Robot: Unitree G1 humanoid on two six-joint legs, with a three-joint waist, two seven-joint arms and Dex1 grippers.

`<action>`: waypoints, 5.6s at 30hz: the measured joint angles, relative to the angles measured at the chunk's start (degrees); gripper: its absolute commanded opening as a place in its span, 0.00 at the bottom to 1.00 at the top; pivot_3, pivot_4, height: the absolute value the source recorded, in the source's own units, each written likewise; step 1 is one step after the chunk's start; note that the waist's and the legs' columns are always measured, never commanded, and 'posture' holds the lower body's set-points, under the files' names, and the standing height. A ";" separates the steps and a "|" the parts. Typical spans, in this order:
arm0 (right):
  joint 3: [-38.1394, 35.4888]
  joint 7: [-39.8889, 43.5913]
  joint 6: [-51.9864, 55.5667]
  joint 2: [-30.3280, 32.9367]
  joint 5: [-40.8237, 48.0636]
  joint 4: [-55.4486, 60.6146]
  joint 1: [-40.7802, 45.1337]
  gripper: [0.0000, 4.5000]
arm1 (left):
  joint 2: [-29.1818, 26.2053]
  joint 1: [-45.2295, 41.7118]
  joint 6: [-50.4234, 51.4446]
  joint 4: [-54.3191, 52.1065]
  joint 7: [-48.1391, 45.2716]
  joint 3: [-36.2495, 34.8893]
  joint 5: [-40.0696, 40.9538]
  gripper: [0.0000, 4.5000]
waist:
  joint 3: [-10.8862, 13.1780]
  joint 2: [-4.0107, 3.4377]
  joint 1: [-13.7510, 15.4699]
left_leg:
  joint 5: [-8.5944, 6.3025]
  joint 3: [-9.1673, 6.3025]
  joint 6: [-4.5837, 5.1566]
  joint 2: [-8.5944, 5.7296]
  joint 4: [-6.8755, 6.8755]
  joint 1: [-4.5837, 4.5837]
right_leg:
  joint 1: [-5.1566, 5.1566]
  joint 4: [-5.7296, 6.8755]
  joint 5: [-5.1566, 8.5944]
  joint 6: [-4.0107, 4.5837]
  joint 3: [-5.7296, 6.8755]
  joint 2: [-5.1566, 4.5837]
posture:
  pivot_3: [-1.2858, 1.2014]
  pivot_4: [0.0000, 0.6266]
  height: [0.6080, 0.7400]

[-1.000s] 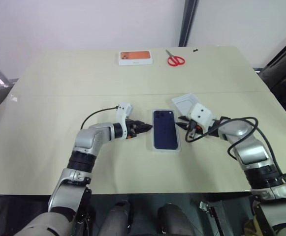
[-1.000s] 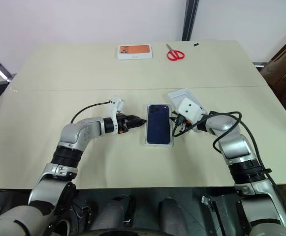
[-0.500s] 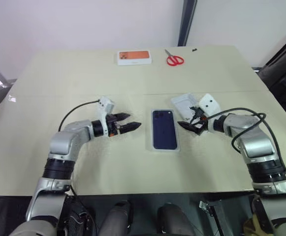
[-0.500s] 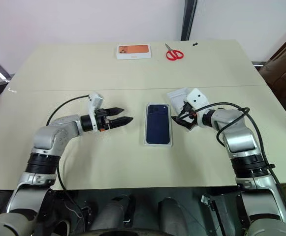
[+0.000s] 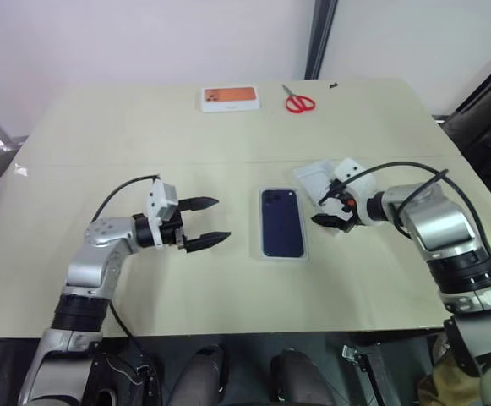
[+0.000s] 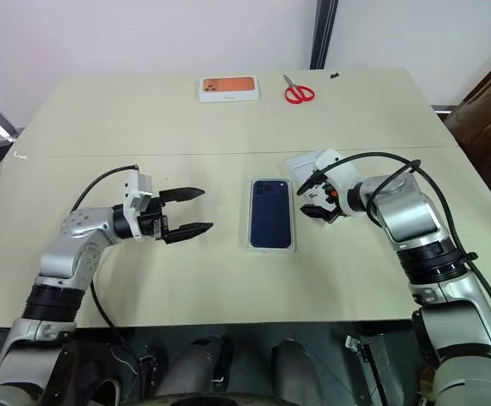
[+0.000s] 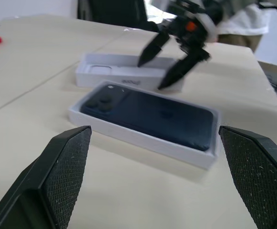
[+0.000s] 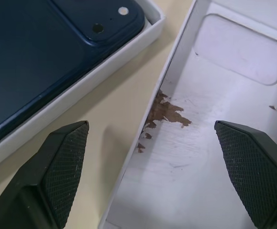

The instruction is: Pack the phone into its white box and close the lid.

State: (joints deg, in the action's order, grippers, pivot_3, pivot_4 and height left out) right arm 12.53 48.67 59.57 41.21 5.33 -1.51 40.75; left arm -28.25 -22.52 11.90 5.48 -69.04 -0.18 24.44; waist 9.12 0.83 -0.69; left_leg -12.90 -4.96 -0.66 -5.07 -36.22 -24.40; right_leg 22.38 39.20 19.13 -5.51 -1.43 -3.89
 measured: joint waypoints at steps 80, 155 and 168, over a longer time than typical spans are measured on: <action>-5.68 -23.97 13.93 -10.42 5.63 -2.39 2.79 0.01 | 2.39 4.94 1.32 -6.19 6.09 3.35 1.00 1.00 | 0.00 -0.01 -0.15 | -0.06 0.00 0.11 -0.01 0.03 -0.01 | 0.03 0.02 0.00 0.00 0.01 0.01 | 0.52 0.24 0.95; -15.37 -65.72 -5.41 -28.64 91.88 10.18 -20.39 0.14 | 9.97 5.91 4.24 -4.83 15.87 2.22 0.94 0.00 | -0.02 -0.09 -1.40 | -0.12 -0.01 0.28 0.05 0.07 0.01 | -0.04 0.02 0.00 0.00 0.00 0.08 | 0.52 0.24 0.95; -19.94 -56.28 -8.37 -16.17 76.26 14.91 -20.78 0.74 | 14.64 3.49 2.22 -0.85 17.36 4.39 -1.09 0.00 | -0.01 -0.08 -0.21 | -0.13 0.03 0.31 0.03 0.00 0.00 | -0.06 0.00 0.00 -0.01 0.01 0.08 | 0.52 0.24 0.95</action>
State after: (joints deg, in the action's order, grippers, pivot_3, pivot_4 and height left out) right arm -7.41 -7.61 51.20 25.05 81.59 13.41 19.98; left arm -13.61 -19.04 14.12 4.62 -51.68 4.21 23.35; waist 9.11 0.75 -0.90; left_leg -13.03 -4.93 -0.35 -5.03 -36.22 -24.41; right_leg 22.31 39.20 19.13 -5.52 -1.42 -3.82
